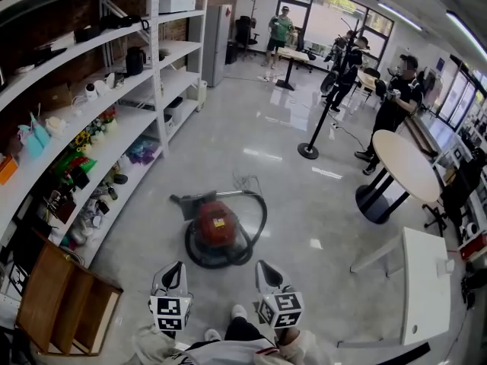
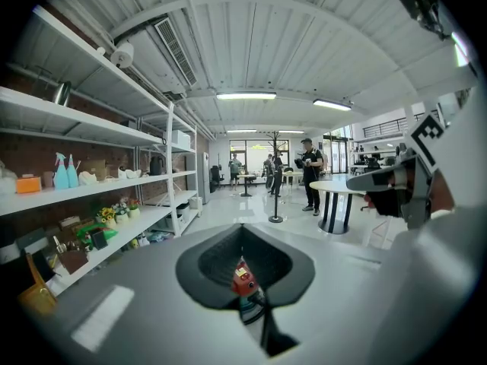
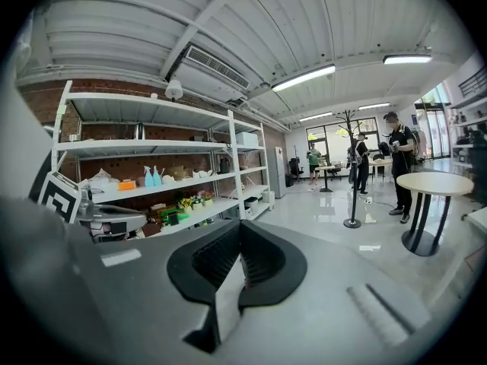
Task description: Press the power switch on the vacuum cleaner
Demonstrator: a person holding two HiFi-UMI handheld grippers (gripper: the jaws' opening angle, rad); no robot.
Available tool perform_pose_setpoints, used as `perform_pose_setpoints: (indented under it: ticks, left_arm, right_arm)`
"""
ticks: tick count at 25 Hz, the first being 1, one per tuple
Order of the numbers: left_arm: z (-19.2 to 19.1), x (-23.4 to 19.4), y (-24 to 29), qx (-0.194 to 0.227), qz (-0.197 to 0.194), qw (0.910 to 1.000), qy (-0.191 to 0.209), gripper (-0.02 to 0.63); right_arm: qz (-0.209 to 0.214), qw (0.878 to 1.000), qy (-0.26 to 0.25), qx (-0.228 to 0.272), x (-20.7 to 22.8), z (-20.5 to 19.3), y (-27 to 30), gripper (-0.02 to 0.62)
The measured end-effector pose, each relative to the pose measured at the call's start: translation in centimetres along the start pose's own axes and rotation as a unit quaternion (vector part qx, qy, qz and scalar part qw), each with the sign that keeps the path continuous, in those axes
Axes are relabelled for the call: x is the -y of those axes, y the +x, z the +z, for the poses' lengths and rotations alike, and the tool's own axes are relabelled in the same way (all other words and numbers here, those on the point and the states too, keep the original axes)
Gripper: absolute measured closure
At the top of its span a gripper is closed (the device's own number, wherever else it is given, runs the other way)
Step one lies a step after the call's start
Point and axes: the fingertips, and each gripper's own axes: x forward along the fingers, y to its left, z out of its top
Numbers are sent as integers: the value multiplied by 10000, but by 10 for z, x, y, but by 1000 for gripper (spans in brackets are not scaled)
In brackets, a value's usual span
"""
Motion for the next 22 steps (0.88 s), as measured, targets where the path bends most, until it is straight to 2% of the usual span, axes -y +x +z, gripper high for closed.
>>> perform_pose_setpoints:
  ticks: [12, 22]
  left_arm:
    - [-6, 8, -6, -69, 25, 10000, 7, 606]
    - [0, 31, 2, -100, -36, 9999, 34, 606]
  right_arm:
    - [74, 10000, 27, -32, 2, -4, -2, 595]
    - [76, 9999, 112, -13, 24, -6, -12, 595]
